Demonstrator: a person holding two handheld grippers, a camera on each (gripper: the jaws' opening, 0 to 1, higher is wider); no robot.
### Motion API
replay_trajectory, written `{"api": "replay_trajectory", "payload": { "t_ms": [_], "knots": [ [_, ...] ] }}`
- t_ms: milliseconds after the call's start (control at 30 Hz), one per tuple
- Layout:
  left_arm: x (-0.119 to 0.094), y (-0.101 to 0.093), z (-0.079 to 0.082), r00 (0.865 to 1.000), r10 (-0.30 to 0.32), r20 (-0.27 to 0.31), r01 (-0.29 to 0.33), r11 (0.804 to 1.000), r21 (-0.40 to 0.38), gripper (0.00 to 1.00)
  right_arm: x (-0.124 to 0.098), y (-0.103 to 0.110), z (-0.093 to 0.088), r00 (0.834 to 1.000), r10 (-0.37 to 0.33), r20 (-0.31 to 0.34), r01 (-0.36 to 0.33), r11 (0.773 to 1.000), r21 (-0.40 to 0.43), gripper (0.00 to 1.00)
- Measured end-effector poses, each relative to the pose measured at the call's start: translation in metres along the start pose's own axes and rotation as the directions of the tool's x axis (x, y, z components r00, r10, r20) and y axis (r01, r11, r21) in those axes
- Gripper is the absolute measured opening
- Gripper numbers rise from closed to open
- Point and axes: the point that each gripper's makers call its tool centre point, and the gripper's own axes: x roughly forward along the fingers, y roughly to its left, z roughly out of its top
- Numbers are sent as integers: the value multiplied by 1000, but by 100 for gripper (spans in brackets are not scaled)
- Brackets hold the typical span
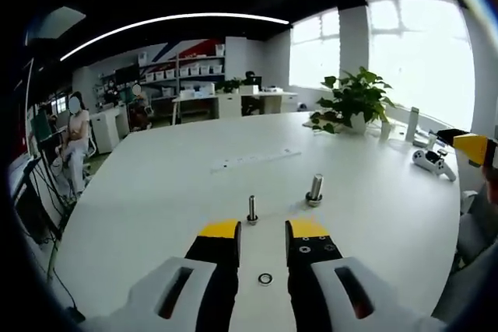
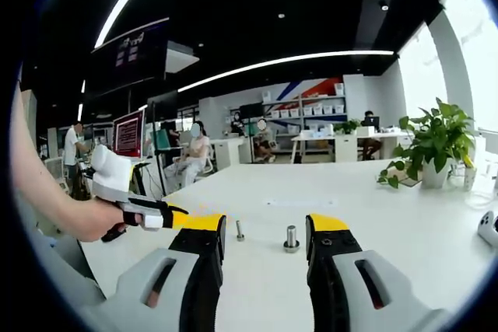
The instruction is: Place the washer onto the threaded stud by aligning its center hole with the stud, sliding it down to the base, and recovering from edge contact or off-axis alignment until the washer reaches the visible bottom stop.
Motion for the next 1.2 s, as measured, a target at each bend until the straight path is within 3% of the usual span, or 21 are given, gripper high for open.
{"api": "replay_trajectory", "payload": {
  "t_ms": [600,1200],
  "knots": [
    [19,-4,-49,995,-2,-100,4,1000,19,22,0,-3,-1,1000,-10,-3,10,1000,14,43],
    [37,1,-86,983,-4,-181,9,1000,30,23,1,-3,-4,1000,-14,-10,14,1000,22,43]
  ]
}}
